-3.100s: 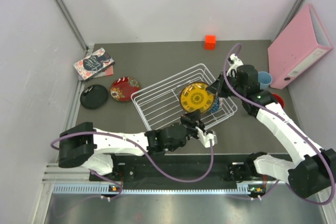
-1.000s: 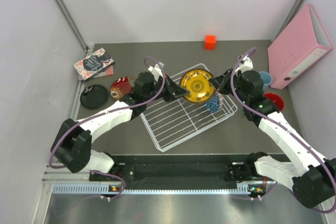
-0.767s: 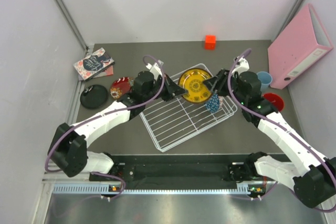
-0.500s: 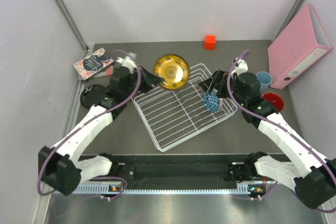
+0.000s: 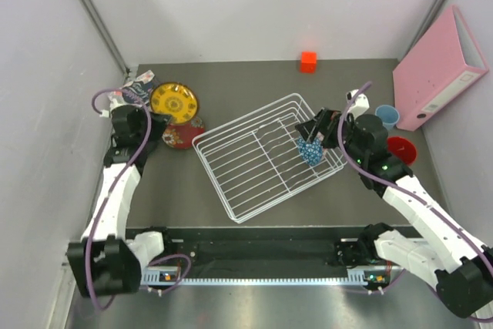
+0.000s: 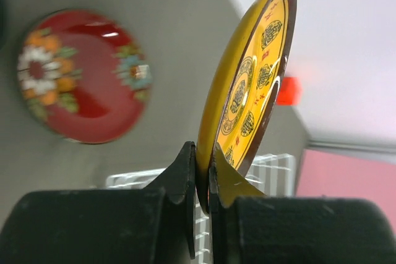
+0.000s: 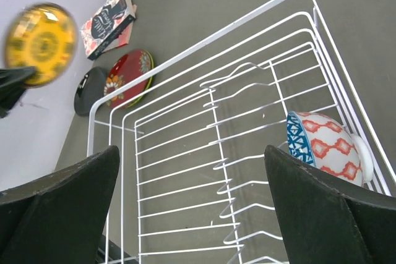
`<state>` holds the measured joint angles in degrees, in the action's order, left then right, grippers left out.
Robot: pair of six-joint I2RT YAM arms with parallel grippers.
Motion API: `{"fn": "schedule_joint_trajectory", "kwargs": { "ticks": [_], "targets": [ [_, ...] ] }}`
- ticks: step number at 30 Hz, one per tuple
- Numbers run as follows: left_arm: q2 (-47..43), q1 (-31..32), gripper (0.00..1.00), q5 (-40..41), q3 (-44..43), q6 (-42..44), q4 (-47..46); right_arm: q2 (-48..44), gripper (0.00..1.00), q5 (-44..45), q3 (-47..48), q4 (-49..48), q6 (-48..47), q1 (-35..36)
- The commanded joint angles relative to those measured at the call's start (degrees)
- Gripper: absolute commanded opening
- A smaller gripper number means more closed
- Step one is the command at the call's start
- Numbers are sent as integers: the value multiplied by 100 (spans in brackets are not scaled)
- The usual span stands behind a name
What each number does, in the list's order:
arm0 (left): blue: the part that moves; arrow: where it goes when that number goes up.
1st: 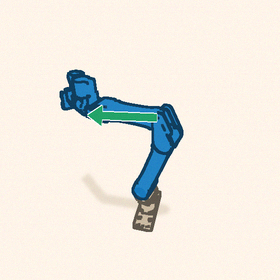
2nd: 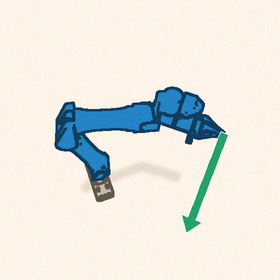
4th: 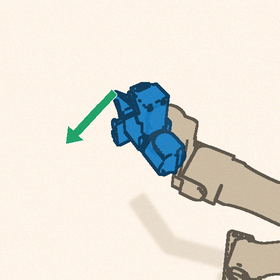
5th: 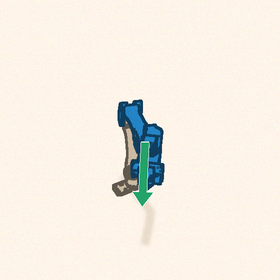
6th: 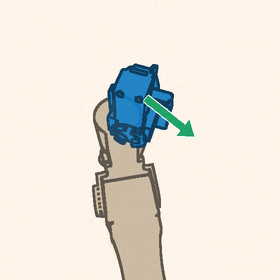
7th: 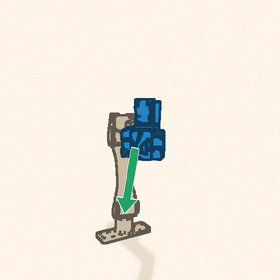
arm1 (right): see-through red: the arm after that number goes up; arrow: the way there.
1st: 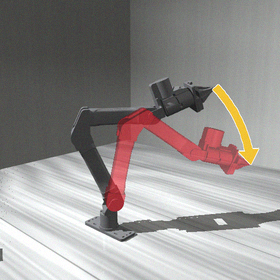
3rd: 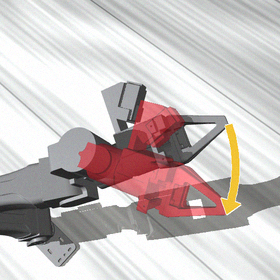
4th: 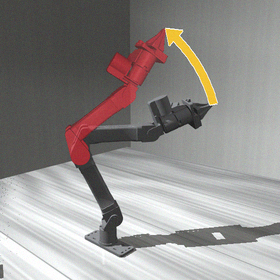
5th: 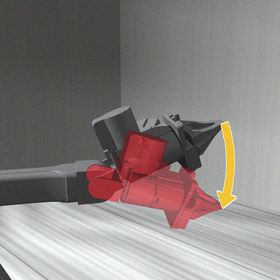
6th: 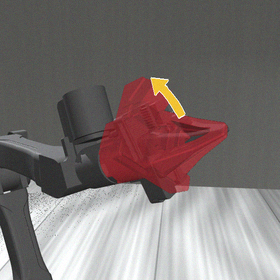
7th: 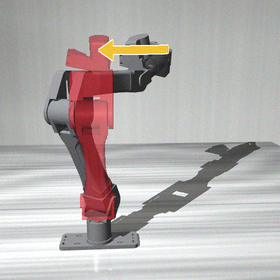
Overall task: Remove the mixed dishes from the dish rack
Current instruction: Place the plate at the center of the board.
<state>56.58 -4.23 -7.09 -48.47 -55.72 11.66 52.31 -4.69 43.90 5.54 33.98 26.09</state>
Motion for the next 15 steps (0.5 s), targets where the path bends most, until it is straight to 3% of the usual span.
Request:
{"fn": "schedule_joint_trajectory", "kwargs": {
  "ticks": [1,9,15],
  "targets": [
    [1132,-280,0,-196,84,26,-534,-46,100,-181,-92,-202,-198,28],
    [2128,-552,0,-257,180,70,-1357,-230,100,-190,-302,-229,-216,28],
    [2857,-570,0,-741,-14,132,-1341,-248,100,-173,-400,-281,-137,28]
  ]
}}
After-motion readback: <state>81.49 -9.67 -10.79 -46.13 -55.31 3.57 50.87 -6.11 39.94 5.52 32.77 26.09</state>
